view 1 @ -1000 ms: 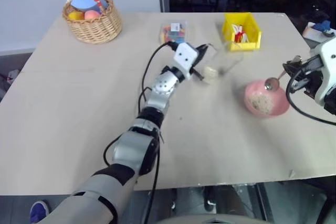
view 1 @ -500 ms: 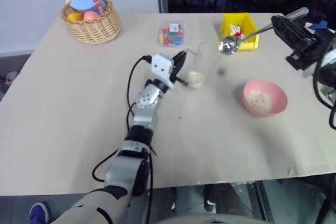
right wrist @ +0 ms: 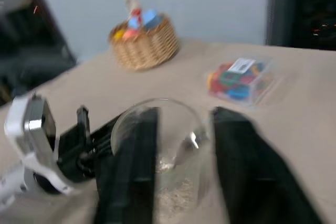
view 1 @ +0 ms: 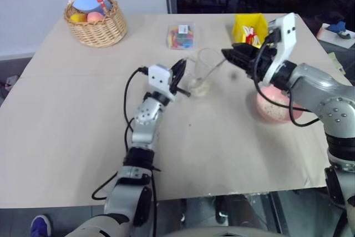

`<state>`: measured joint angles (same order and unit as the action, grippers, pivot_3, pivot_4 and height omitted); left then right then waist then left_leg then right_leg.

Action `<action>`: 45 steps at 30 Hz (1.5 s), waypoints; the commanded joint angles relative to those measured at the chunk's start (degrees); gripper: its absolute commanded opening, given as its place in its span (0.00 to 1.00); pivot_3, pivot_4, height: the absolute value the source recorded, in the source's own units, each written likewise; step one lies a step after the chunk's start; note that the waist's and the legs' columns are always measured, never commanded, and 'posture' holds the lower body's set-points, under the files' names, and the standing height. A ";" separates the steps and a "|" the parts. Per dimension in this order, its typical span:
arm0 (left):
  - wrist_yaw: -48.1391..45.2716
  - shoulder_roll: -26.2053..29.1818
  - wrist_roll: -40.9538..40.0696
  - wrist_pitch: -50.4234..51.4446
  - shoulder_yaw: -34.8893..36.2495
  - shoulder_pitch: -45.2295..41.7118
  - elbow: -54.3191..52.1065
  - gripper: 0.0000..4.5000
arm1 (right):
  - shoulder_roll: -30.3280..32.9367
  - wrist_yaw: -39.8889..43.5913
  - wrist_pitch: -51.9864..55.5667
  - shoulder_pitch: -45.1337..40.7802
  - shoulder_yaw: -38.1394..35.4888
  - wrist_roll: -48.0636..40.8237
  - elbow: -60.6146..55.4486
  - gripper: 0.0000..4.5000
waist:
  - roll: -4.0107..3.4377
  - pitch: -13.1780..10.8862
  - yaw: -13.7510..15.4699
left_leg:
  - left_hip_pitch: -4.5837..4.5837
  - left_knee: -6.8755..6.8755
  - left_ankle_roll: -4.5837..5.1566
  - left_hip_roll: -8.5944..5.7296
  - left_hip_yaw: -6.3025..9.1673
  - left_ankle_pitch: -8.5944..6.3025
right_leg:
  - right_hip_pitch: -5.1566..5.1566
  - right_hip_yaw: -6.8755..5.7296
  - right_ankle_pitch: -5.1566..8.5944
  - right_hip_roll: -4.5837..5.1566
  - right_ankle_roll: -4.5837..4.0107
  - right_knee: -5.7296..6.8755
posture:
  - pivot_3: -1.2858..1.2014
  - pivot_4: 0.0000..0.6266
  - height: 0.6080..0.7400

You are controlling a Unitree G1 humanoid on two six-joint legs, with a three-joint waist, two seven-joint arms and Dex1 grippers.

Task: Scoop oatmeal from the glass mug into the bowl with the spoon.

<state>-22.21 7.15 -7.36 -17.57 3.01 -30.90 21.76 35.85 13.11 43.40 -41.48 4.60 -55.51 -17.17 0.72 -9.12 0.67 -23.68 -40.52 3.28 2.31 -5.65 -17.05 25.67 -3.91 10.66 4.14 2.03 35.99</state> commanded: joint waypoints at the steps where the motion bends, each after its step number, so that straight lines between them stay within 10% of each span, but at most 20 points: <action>1: 1.55 0.43 -3.80 -0.83 3.75 1.18 -4.55 0.00 | 1.29 6.13 -4.88 1.80 0.60 6.94 -4.48 0.82 | 0.00 0.00 0.03 | 0.00 0.00 0.00 0.00 0.00 0.00 | 0.00 0.00 0.00 0.00 0.00 0.00 | 0.52 0.24 1.00; 15: -3.18 7.24 -14.49 -4.50 17.35 11.10 0.00 0.00 | 4.72 28.71 -30.54 40.78 -5.96 20.86 -20.87 0.90 | 0.03 0.01 0.11 | 0.19 -0.08 -0.05 0.01 0.14 0.03 | -0.24 -0.04 0.01 -0.02 0.02 -0.02 | 0.52 0.24 1.00; 45: -2.12 6.77 -12.34 -3.71 16.80 19.53 1.06 0.00 | 2.52 28.73 -30.15 42.05 -8.63 24.06 -19.27 0.90 | -0.57 0.62 -1.18 | 1.70 0.31 0.31 0.05 -0.26 -0.21 | -1.18 0.59 0.07 -0.04 -0.10 -0.03 | 0.52 0.24 1.00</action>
<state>-24.40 14.15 -19.41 -22.17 19.92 -13.33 22.07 38.53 41.52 13.59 1.14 -3.02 -31.44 -35.16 0.15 -8.49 -0.51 -21.98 -40.21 3.60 2.36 -5.91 -17.27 24.49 -3.31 10.72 4.10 1.93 35.96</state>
